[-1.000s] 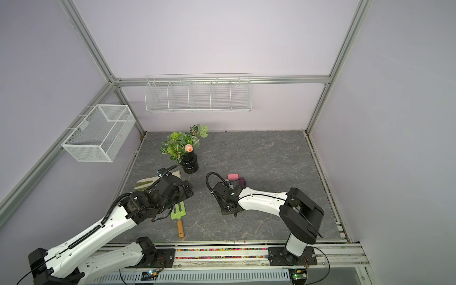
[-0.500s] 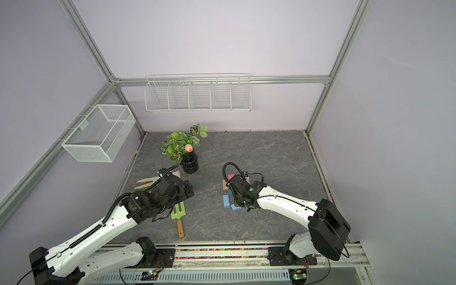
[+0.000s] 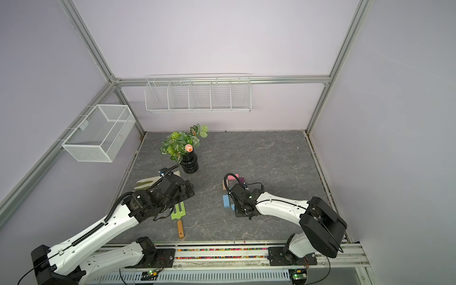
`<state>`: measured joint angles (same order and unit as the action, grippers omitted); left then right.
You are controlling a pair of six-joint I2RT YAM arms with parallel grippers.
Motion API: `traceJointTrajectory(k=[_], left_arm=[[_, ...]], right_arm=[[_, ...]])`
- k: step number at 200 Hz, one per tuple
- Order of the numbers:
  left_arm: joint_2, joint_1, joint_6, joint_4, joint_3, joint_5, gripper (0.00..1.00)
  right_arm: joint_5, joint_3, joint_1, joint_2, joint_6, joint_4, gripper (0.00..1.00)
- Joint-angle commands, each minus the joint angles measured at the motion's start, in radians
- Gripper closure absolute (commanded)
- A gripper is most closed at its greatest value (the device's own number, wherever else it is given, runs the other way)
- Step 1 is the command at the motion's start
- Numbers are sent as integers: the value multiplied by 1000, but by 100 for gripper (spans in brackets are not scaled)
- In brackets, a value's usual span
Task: Assemble the number 8 with building blocks
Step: Assemble the building block at the center of the board.
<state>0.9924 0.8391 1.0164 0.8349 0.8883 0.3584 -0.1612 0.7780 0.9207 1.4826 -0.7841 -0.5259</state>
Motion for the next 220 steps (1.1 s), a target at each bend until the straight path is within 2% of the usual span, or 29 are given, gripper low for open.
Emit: traceJointTrajectory(k=[1, 156, 181, 220], left_arm=[[3, 5, 0, -9, 31, 11, 0], [17, 5, -8, -8, 35, 14, 0], [14, 5, -9, -7, 35, 17, 0], [15, 5, -12, -7, 37, 16, 0]], right_arm=[[40, 18, 12, 38, -11, 47, 93], [74, 95, 18, 156, 12, 77, 93], [62, 95, 21, 122, 14, 59, 93], [-9, 95, 47, -25, 5, -29, 93]])
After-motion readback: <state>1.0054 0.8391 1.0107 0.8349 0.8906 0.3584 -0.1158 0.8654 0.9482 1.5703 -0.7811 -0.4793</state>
